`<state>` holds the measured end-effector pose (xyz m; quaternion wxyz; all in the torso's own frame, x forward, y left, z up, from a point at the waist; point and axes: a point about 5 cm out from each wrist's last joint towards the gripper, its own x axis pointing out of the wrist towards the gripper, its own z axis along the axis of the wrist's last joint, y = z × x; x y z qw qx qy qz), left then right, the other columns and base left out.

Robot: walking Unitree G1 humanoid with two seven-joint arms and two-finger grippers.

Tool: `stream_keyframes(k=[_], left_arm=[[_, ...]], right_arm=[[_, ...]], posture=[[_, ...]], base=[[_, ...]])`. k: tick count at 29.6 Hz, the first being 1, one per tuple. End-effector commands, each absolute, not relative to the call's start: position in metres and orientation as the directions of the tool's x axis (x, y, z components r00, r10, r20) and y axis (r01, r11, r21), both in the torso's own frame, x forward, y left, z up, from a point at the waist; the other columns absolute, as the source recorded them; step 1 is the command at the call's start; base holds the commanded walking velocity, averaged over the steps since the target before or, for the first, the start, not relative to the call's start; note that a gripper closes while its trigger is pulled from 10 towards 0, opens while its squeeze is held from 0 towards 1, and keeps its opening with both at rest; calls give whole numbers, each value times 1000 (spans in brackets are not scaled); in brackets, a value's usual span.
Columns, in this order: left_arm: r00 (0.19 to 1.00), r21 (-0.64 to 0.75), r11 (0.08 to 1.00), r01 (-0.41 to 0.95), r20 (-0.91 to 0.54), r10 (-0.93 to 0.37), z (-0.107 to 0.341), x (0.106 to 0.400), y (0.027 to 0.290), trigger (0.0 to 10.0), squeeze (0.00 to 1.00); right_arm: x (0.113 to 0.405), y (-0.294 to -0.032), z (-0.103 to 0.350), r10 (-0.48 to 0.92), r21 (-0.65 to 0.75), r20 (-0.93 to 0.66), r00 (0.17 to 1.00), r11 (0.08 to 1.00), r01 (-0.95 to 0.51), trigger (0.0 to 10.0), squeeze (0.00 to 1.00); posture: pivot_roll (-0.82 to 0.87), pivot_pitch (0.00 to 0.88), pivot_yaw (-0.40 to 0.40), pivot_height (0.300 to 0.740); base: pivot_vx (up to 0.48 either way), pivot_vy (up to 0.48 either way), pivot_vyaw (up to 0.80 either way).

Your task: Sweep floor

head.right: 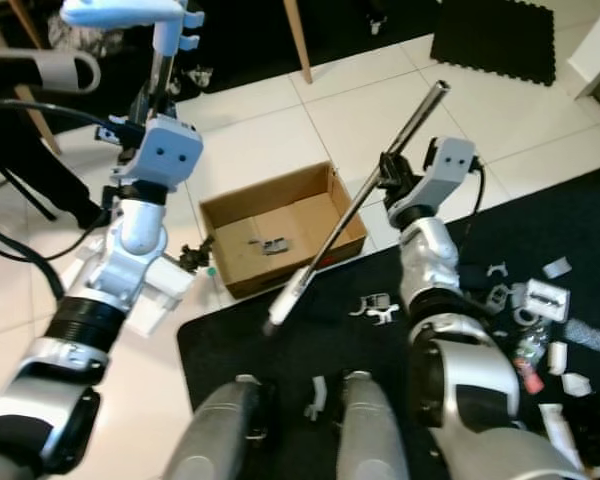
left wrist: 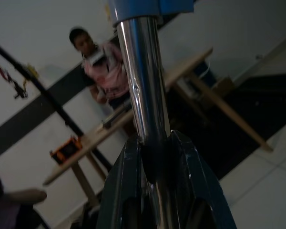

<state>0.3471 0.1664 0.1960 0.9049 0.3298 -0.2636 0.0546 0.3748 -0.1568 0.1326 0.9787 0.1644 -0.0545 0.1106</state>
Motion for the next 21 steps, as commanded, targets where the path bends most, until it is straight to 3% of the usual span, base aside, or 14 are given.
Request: stream_keyframes(k=[1,15,21], left_arm=[[845,597,753,-275,524,-108,199,346,165,10000,0],[850,607,749,-266,515,-116,196,346,164,10000,0],[893,575,779,-251,449,-43,187,350,170,10000,0]], right_arm=[[374,-162,133,179,321,157,971,921,-221,10000,0],[374,-162,136,172,265,171,970,940,-213,10000,0],[375,-163,138,156,274,176,972,941,-200,10000,0]], posture=[[49,220,31,740],[49,221,32,740],[49,220,34,740]], base=[[0,0,0],[0,0,0],[0,0,0]])
